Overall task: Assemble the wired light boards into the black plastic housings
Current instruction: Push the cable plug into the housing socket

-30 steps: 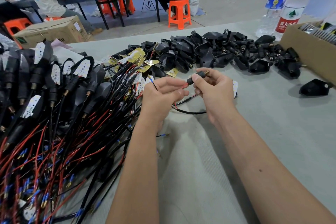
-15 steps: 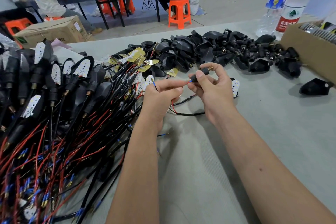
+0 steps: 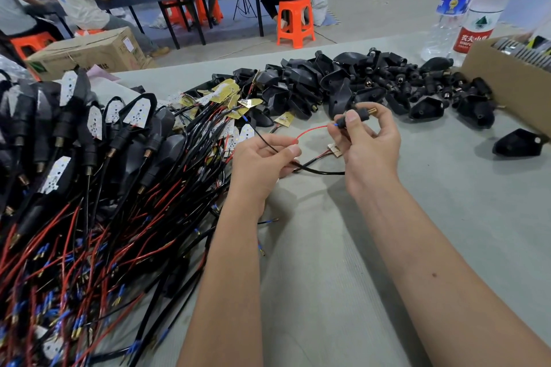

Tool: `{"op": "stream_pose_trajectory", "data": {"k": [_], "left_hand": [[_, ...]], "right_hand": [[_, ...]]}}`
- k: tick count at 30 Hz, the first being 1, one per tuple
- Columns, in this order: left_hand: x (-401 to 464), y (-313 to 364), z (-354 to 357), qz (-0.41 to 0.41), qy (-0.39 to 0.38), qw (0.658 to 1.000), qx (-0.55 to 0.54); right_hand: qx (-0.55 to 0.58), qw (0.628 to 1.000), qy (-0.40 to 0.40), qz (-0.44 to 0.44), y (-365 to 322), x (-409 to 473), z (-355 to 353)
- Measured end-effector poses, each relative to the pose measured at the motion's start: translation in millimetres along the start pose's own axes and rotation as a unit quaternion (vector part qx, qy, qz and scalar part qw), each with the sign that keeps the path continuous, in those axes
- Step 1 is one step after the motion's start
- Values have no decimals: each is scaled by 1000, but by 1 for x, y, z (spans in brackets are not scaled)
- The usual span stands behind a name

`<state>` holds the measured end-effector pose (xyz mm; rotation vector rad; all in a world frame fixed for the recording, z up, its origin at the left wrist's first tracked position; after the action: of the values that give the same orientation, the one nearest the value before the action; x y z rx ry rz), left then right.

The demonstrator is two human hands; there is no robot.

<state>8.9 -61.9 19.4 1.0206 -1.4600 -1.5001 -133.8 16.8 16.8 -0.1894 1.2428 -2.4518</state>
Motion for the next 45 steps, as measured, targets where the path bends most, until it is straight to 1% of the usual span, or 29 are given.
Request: {"op": "stream_pose_trajectory", "data": {"k": [5, 12, 17, 20, 23, 27, 31, 38, 40, 45], "left_hand": [[2, 2, 4, 44, 18, 998, -32], [4, 1, 8, 89, -1, 996, 25], [3, 1, 11, 114, -13, 993, 33], [4, -1, 10, 114, 8, 993, 33], [5, -3, 8, 119, 35, 992, 21], [6, -3, 9, 141, 21, 989, 31], [7, -3, 9, 146, 14, 989, 21], [7, -4, 8, 129, 8, 991, 41], [6, -2, 7, 123, 25, 992, 26], [8, 6, 1, 116, 88, 987, -73]], "right_hand": [[0, 1000, -5, 10, -1, -1, 1], [-50, 998, -22, 25, -5, -4, 1], [-86, 992, -85, 39, -3, -7, 3], [-92, 986, -126, 64, 1, -9, 6], [-99, 980, -151, 83, 4, -10, 8], [-119, 974, -173, 87, 5, -12, 8], [-92, 976, -165, 105, 2, -11, 11], [-87, 980, -147, 100, 4, -10, 8], [-83, 983, -137, 95, 3, -9, 8], [-78, 990, -90, 80, 5, -5, 5]]}}
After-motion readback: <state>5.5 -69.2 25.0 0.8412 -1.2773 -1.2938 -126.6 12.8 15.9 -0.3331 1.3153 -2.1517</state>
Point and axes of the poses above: each hand's wrist, its own x-axis towards the middle knuckle, its own z-axis out of the palm, y = z × x, the point moved 2 cm from there along x, towards the middle knuckle, and after that the axes turned 7 degrees about y, right-handed, at the moved point
